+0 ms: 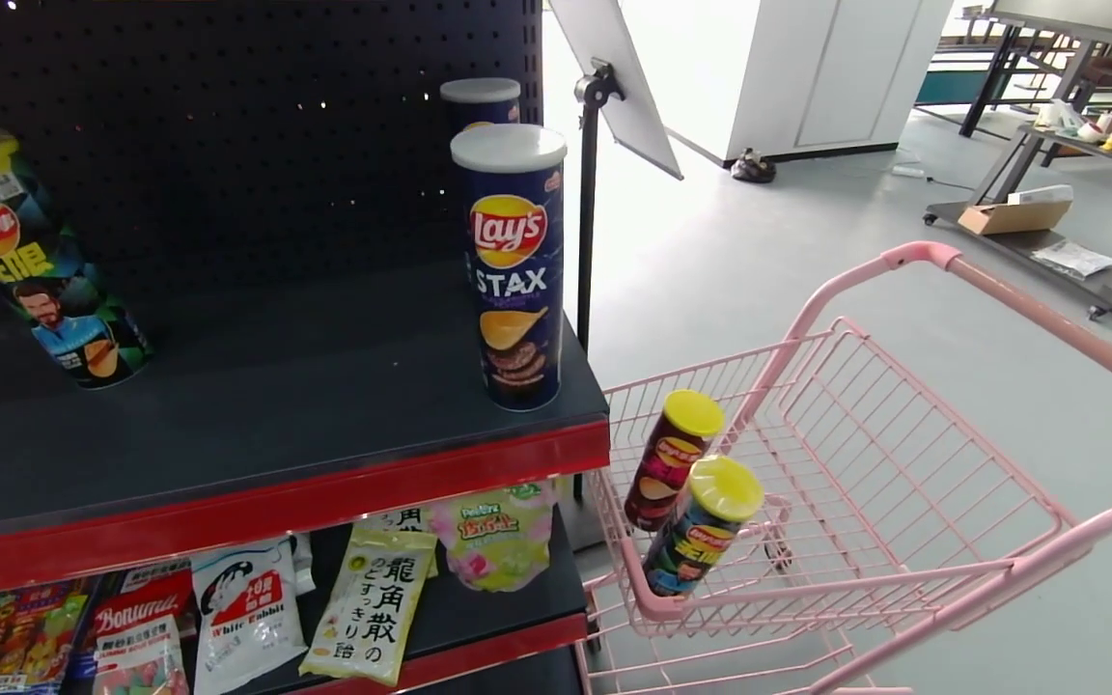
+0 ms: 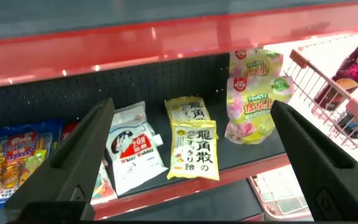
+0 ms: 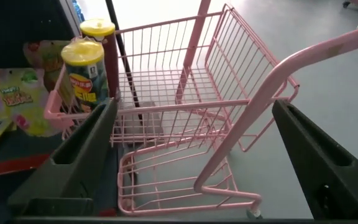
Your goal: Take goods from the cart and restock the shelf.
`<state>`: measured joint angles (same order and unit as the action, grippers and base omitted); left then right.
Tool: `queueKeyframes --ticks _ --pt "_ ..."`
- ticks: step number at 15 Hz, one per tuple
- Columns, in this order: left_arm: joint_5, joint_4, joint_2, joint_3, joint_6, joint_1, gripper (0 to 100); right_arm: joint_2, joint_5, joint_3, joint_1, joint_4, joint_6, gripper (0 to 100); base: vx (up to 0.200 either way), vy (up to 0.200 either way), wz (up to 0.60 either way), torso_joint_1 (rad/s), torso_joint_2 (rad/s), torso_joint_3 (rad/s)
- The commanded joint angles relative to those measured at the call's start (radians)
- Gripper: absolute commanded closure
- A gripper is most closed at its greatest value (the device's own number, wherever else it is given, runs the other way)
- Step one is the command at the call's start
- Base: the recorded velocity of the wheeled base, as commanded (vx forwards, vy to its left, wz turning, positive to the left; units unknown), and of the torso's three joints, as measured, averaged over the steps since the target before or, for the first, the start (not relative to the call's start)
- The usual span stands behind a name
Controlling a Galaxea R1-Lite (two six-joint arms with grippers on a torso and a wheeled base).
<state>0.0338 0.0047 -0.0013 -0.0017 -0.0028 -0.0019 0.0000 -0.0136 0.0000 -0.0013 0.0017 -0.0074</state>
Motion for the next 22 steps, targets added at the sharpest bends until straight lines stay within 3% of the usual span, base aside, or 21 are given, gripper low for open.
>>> queueKeyframes --ticks 1,11,17,20,22 --pt "0.000 0.000 0.001 0.000 0.000 0.000 0 0.002 0.000 0.000 0.000 0.000 0.000 0 0.000 0.000 0.00 -0.183 0.54 0.349" --pt "0.000 0.000 0.001 0.000 0.000 0.000 0 0.002 -0.003 0.000 0.000 0.000 0.003 0 0.000 0.000 0.00 -0.142 0.51 0.364" --pt "0.000 0.000 0.001 0.000 0.000 0.000 0 0.000 0.001 -0.003 0.000 -0.006 -0.031 0 0.000 0.000 0.00 -0.014 0.06 0.051" --pt "0.000 0.000 0.001 0.000 0.000 0.000 0 0.598 -0.028 -0.597 0.015 -0.023 0.170 0 0.000 0.000 0.00 0.000 0.00 0.000" --pt "-0.002 0.000 0.001 0.000 -0.002 0.000 0 0.759 -0.106 -0.692 0.069 -0.026 0.138 0 0.000 0.000 0.00 0.000 0.00 0.000"
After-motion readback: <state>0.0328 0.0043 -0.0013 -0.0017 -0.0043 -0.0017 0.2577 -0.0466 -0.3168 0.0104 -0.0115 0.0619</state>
